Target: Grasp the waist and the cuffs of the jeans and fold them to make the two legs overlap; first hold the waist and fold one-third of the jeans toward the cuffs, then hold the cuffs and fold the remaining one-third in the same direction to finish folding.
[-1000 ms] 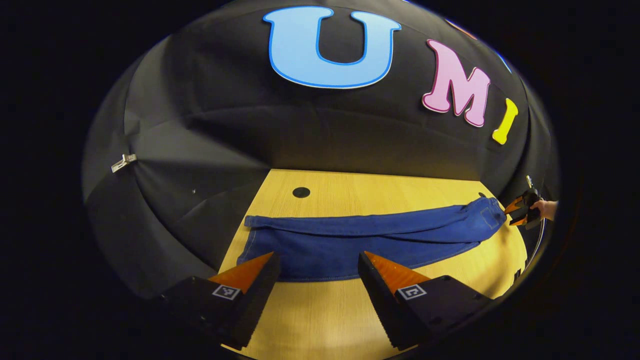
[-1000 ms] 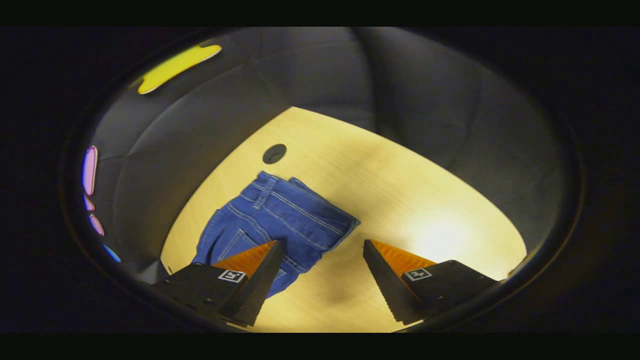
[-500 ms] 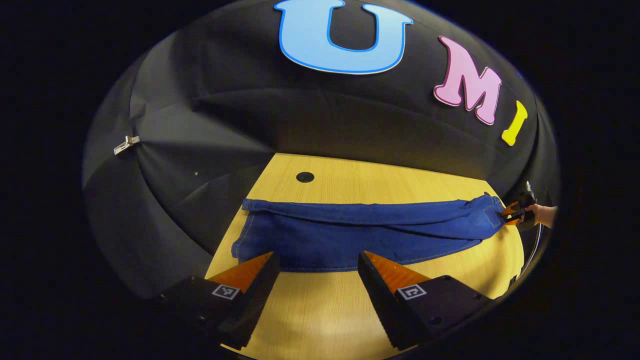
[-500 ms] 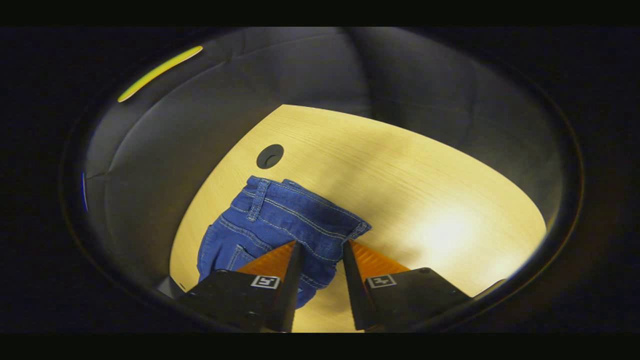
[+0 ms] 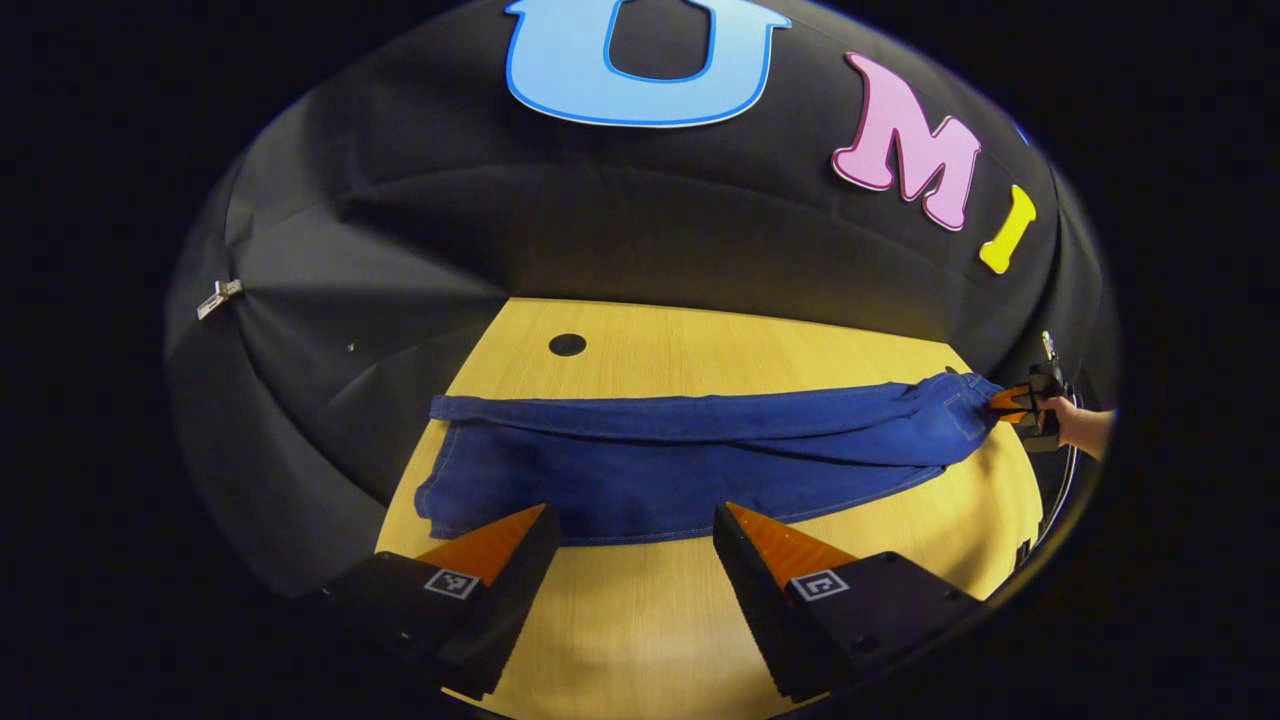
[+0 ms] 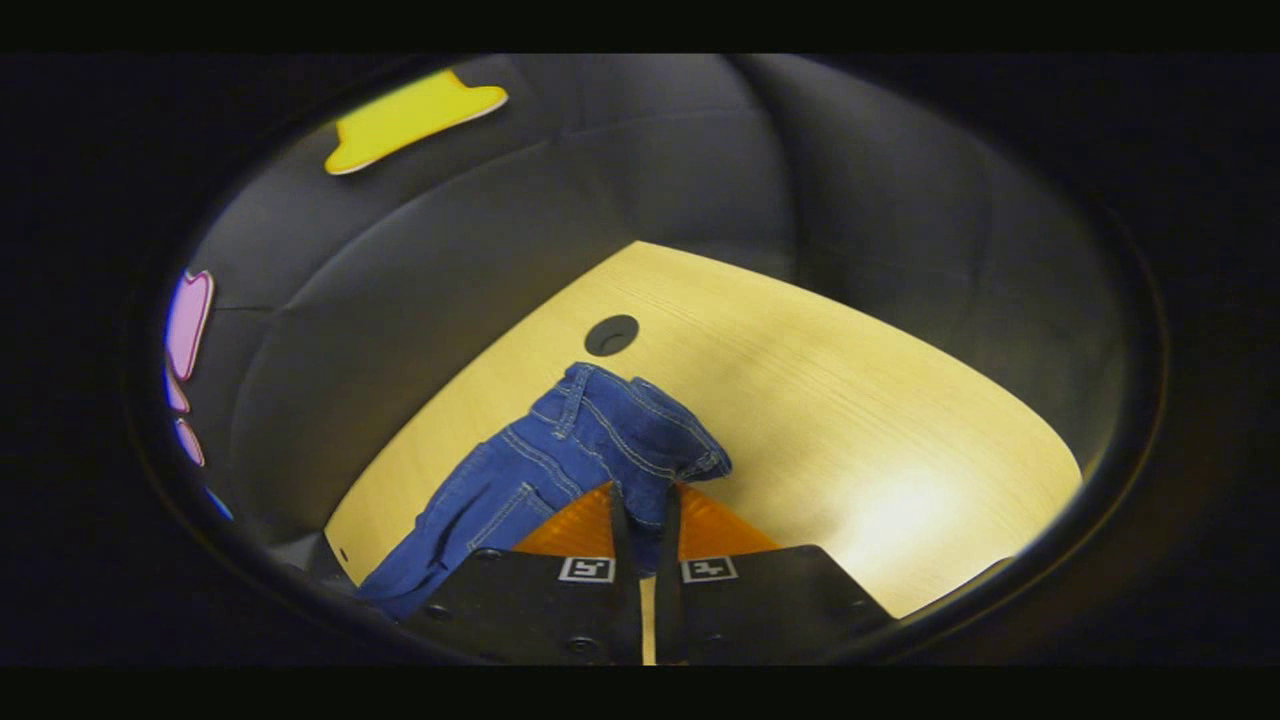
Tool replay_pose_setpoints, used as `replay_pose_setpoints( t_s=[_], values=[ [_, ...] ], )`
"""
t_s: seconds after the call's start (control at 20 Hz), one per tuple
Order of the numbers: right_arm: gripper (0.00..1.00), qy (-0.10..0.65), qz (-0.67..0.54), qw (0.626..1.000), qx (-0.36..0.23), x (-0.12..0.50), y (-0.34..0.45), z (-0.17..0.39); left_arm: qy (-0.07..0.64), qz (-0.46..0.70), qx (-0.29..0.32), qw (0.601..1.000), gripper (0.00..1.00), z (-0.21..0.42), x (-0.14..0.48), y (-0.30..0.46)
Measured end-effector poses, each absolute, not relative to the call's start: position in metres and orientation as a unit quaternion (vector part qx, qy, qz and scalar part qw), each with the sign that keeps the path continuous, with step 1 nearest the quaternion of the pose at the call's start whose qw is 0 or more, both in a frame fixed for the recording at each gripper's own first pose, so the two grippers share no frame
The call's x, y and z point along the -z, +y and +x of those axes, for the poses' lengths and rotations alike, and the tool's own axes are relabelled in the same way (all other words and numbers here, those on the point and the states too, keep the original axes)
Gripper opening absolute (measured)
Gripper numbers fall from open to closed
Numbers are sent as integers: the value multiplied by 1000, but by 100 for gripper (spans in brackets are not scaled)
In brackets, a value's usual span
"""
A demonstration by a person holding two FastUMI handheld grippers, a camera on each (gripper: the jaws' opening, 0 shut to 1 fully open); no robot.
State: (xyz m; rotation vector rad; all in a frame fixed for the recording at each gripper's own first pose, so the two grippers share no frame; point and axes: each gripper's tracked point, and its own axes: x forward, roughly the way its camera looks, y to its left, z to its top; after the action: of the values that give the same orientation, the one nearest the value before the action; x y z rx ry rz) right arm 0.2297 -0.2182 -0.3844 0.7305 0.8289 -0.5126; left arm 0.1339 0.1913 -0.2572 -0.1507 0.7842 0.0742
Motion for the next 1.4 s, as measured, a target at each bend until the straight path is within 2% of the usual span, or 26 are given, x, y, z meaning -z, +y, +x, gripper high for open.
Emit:
replay_pose_setpoints(
  t_s=[0.05,0.2,0.3,0.35,0.75,0.9,1.1,1.15,1.4],
  values=[
    [9,380,334,830,235,373,-215,232,380,-77,-37,921,96,133,256,192],
    [9,347,305,864,201,349,-200,241,379,-86,-38,921,97,130,253,198],
    [9,327,289,885,165,332,-190,242,377,-89,-38,921,93,127,251,204],
    [9,316,278,895,151,324,-186,239,376,-90,-38,922,97,125,249,206],
    [9,236,187,953,17,246,-164,221,370,-94,-39,924,97,93,245,229],
    [9,241,149,958,-42,256,-156,222,375,-98,-46,920,97,74,250,239],
    [9,298,83,944,-114,309,-153,216,379,-120,-64,916,97,50,254,245],
    [3,317,70,937,-128,320,-155,216,380,-124,-69,914,97,46,255,247],
    [2,371,28,914,-165,365,-181,221,392,-139,-93,904,97,30,259,264]
  ],
)
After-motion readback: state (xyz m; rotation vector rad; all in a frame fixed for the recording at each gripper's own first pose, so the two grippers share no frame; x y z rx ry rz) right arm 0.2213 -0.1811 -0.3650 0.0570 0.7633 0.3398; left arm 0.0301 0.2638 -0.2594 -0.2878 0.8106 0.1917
